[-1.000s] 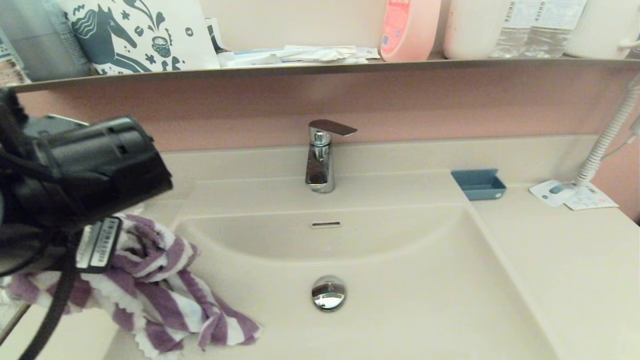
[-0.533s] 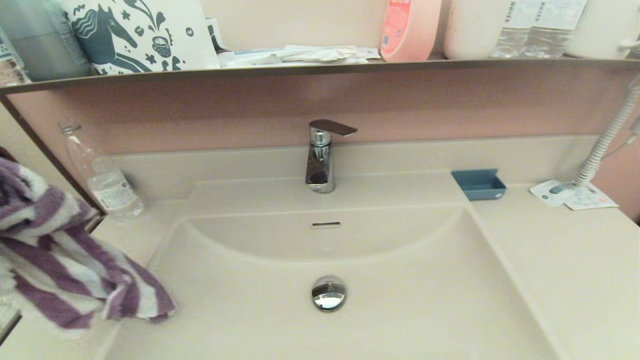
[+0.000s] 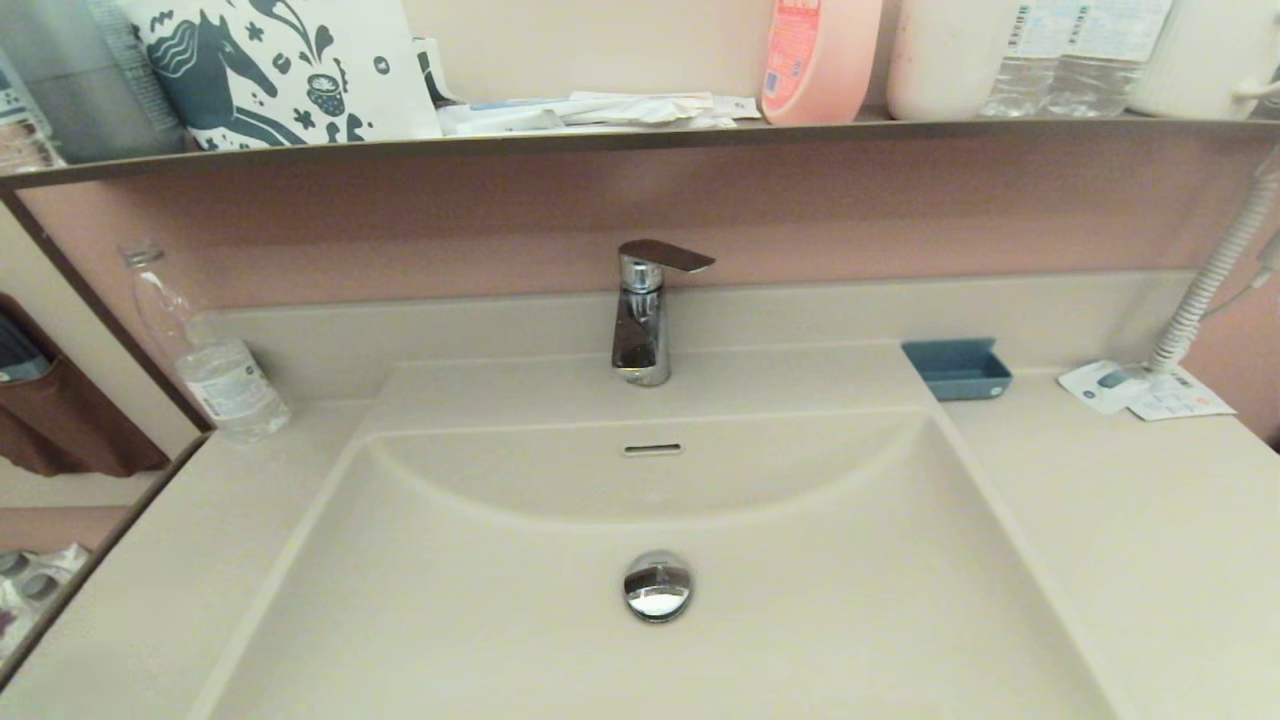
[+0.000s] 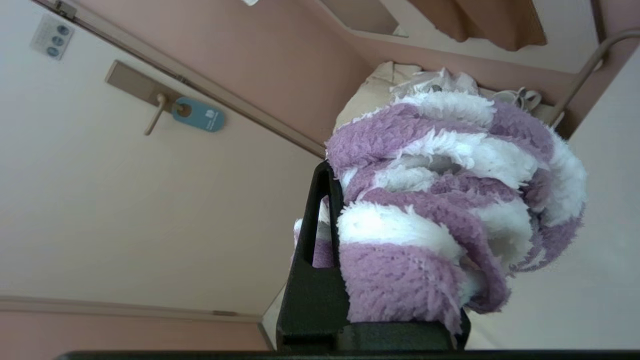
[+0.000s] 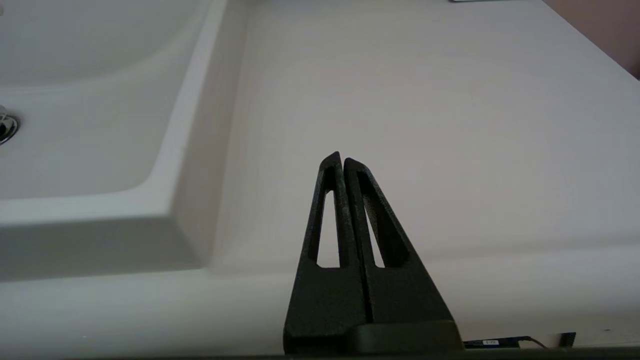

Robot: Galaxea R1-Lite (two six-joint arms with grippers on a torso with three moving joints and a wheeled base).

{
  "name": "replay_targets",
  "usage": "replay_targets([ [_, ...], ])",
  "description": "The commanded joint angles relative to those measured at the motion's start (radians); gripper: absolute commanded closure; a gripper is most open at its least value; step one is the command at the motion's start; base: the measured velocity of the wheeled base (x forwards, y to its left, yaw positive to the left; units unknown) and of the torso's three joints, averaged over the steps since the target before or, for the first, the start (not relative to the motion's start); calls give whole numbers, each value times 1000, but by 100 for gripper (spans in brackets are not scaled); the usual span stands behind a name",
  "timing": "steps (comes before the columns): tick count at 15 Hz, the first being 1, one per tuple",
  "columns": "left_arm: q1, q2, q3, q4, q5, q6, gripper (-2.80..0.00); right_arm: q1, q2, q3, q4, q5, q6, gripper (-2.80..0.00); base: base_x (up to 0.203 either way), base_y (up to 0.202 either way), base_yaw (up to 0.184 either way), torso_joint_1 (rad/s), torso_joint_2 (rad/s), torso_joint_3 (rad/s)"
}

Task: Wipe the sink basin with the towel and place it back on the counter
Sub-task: Wipe the sink

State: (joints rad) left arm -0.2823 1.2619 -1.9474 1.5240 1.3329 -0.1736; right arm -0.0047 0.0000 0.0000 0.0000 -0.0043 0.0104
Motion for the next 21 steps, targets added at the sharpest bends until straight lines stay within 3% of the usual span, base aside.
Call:
replay_targets([
  [1, 4, 14, 26, 46, -37, -12, 0, 0, 0, 0, 0, 0, -1, 0, 0, 0, 0, 0, 0, 0],
  [2, 2, 16, 54, 46, -107, -29, 0, 0, 0, 0, 0, 0, 0, 0, 0, 0, 0, 0, 0, 0],
  [4, -9, 8, 169, 46, -310, -77, 0, 0, 0, 0, 0, 0, -1, 0, 0, 0, 0, 0, 0, 0],
  [6, -13, -28, 320, 45, -414, -93, 0, 0, 0, 0, 0, 0, 0, 0, 0, 0, 0, 0, 0, 0],
  [8, -14, -78, 499, -2, -446, -97, 0, 0, 0, 0, 0, 0, -1, 0, 0, 0, 0, 0, 0, 0],
  [10, -13, -133, 678, -127, -481, -98, 0, 0, 0, 0, 0, 0, 0, 0, 0, 0, 0, 0, 0, 0],
  [12, 0, -168, 781, -240, -571, -97, 0, 0, 0, 0, 0, 0, -1, 0, 0, 0, 0, 0, 0, 0],
  [14, 14, -163, 788, -273, -630, -94, 0, 0, 0, 0, 0, 0, 0, 0, 0, 0, 0, 0, 0, 0],
  [19, 26, -121, 792, -341, -640, -83, 0, 0, 0, 0, 0, 0, 0, 0, 0, 0, 0, 0, 0, 0],
  [20, 26, -104, 791, -387, -640, -82, -280, 0, 0, 0, 0, 0, 0, 0, 0, 0, 0, 0, 0, 0],
  [21, 26, -97, 791, -430, -640, -79, -280, 0, 1, 0, 0, 0, 0, 0, 0, 0, 0, 0, 0, 0],
])
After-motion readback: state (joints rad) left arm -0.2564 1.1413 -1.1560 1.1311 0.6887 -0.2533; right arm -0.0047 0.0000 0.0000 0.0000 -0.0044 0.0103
